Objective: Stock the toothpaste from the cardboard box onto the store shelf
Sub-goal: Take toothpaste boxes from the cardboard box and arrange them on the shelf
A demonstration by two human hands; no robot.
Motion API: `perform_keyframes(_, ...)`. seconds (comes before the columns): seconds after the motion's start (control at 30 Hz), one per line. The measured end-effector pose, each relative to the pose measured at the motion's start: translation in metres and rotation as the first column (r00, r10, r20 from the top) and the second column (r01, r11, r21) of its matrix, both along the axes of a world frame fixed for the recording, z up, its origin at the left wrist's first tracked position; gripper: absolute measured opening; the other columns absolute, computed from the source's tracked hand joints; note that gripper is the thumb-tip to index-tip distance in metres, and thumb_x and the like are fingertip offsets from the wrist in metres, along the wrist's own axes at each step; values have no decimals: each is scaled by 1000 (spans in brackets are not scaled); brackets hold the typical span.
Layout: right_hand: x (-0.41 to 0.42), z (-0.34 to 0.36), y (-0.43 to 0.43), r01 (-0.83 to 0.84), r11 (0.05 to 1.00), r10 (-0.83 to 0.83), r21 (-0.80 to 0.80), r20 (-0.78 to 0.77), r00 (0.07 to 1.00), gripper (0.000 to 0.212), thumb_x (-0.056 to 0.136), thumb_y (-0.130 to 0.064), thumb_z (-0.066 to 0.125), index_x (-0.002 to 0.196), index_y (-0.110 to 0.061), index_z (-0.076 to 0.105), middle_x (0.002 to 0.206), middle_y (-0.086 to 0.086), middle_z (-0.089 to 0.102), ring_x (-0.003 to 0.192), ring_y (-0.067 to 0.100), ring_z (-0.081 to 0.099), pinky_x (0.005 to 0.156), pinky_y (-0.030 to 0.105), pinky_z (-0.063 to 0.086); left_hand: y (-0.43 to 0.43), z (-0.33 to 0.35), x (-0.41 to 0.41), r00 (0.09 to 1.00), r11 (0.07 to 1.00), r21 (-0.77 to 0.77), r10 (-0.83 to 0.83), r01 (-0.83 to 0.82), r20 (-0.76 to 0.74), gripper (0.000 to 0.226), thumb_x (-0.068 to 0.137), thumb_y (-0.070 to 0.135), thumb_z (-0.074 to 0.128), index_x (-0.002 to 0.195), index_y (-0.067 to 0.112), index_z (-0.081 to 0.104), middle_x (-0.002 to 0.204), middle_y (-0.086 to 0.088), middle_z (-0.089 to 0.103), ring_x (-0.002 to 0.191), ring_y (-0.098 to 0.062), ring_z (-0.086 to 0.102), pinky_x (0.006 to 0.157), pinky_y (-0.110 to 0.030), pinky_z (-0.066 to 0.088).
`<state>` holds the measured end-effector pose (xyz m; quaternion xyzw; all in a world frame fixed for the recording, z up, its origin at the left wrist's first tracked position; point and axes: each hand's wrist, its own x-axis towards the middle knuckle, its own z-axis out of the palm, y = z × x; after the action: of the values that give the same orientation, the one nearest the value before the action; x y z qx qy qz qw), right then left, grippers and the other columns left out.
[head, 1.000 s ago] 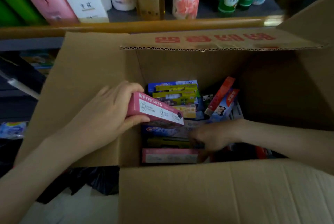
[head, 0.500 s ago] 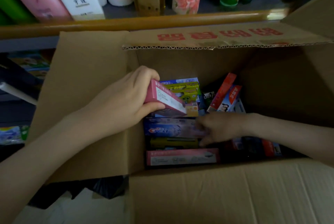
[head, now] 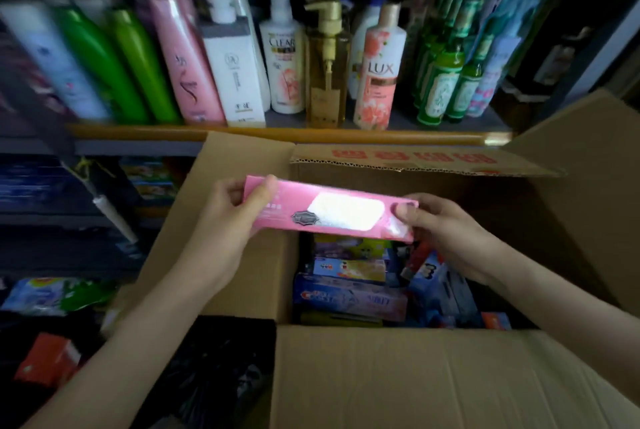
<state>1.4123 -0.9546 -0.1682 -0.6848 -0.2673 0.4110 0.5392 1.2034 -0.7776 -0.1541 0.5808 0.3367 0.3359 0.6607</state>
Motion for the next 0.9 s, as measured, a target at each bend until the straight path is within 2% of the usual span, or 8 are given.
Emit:
perform_keyframes(0.1, -24, 17, 4, 110, 985, -110, 132, -6, 994, 52, 74, -44, 70, 105, -3, 64, 98, 20, 71, 84, 26, 67, 80, 42, 55, -20, 8, -24, 991, 988, -94, 130, -126, 30, 12, 98, 23, 51, 97, 12, 56, 98, -5, 64, 92, -13, 64, 87, -31, 54)
perform_keyframes(0.2, -52, 31, 14, 109, 981, -128, 160, 114, 985, 36, 84, -42, 68, 96, -8, 68, 98, 24, 69, 85, 31, 66, 88, 52, 51, -36, 14, -56, 966, 966, -11, 257, -257, -32, 17, 102, 25, 44, 103, 18, 60, 100, 3, 65, 94, -8, 62, 91, -29, 50)
perform_keyframes(0.27, -74, 39, 23, 69, 983, -103, 173, 198, 975, 30, 88, -41, 64, 96, -13, 69, 91, 14, 73, 88, 31, 69, 87, 49, 53, -37, 17, -81, 937, 940, 101, 335, -326, -100, 20, 103, 30, 40, 112, 22, 57, 101, 9, 62, 96, -7, 61, 91, -28, 49)
perform_keyframes(0.37, -110, 54, 43, -9, 990, -44, 140, 367, 929, 32, 89, -47, 60, 92, -17, 70, 85, 3, 73, 83, 25, 67, 76, 39, 51, -25, 25, -120, 879, 895, 226, 429, -384, -208, 27, 103, 37, 38, 116, 25, 59, 106, 3, 62, 107, -20, 58, 101, -42, 46)
perform_keyframes(0.47, -145, 60, 69, -65, 995, 21, 74, 483, 875, 35, 93, -46, 54, 94, -14, 68, 86, 1, 70, 75, 17, 60, 62, 29, 41, 0, 28, -157, 861, 865, 294, 471, -407, -193, 28, 104, 35, 37, 108, 23, 61, 103, -1, 65, 104, -23, 60, 100, -43, 47)
perform_keyframes(0.6, -195, 61, 116, -117, 992, 81, 35, 531, 843, 31, 93, -40, 56, 103, -13, 67, 97, 6, 69, 83, 19, 59, 72, 32, 44, 45, 29, -206, 840, 830, 308, 524, -465, -140, 17, 103, 33, 41, 102, 23, 55, 92, 8, 60, 96, -19, 60, 96, -40, 48)
perform_keyframes(0.77, -265, 60, 193, -171, 984, 123, 46, 519, 846, 35, 83, -39, 69, 109, -16, 62, 103, 3, 68, 93, 19, 62, 82, 35, 48, 120, 30, -285, 821, 811, 334, 550, -481, -153, 28, 100, 34, 47, 119, 15, 55, 111, -1, 60, 108, -23, 59, 100, -47, 47)
perform_keyframes(0.9, -315, 66, 251, -118, 989, 55, 84, 541, 840, 36, 83, -27, 72, 115, -16, 57, 99, 0, 63, 95, 18, 58, 77, 26, 39, 178, 42, -333, 789, 794, 426, 563, -434, -245, 36, 103, 27, 42, 133, 13, 54, 116, 5, 53, 109, -17, 51, 99, -31, 41)
